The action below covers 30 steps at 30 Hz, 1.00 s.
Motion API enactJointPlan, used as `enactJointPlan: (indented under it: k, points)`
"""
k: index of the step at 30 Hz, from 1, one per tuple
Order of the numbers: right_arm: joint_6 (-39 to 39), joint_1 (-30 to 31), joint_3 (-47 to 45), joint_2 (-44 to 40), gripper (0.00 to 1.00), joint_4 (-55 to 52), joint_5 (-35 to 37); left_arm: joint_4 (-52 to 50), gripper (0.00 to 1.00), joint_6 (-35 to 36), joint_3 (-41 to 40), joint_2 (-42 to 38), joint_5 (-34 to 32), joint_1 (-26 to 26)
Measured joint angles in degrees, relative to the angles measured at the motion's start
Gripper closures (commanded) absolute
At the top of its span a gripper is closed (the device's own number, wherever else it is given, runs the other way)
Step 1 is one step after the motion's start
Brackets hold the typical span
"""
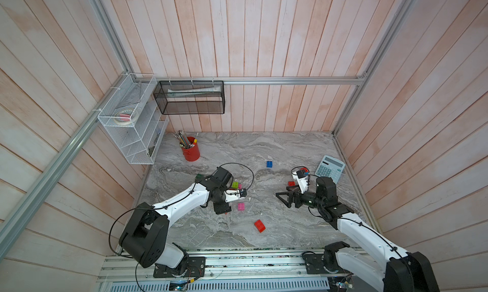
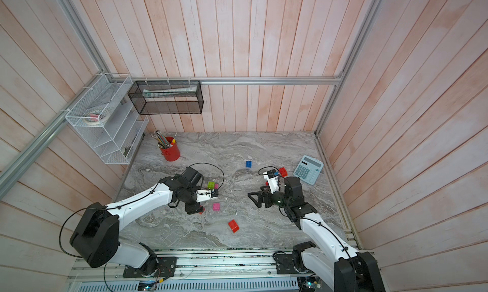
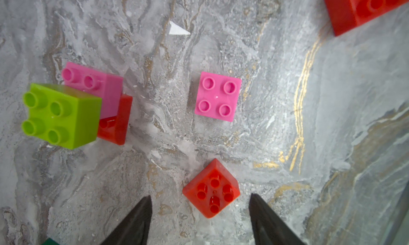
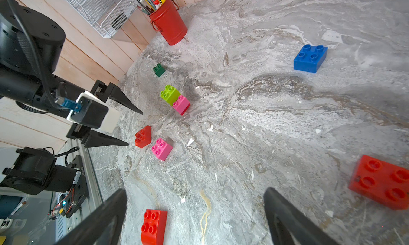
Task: Assemble the letter s with lego
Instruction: Pick up the lego brick from the center of the board.
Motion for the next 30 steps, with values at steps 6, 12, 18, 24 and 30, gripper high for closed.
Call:
enactJointPlan:
  k: [6, 12, 18, 24, 30]
  points:
    - [-0.24, 0.0, 0.0, 0.0, 0.02, -0.02, -0.17, 0.94, 0.33, 4.92, -3.15, 0.42, -2.03, 0.11]
    - [-0.68, 0.0, -0.17, 0.02, 0.02, 0.0, -0.2, 3.17, 0.31, 7.72, -4.94, 0.61, -4.0, 0.22]
    - [-0.68, 0.0, -0.28, 0.26, 0.02, 0.02, -0.37, 5.79, 0.34, 8.94, -4.94, 1.4, -4.59, 0.22]
    - [-0.68, -0.02, -0.28, 0.7, 0.02, 0.04, -0.63, 6.82, 0.37, 9.14, -4.94, 2.12, -4.48, 0.09]
    - [-0.66, -0.04, -0.28, 0.9, 0.02, 0.2, -0.83, 7.23, 0.46, 8.74, -4.94, 2.73, -3.39, -0.48]
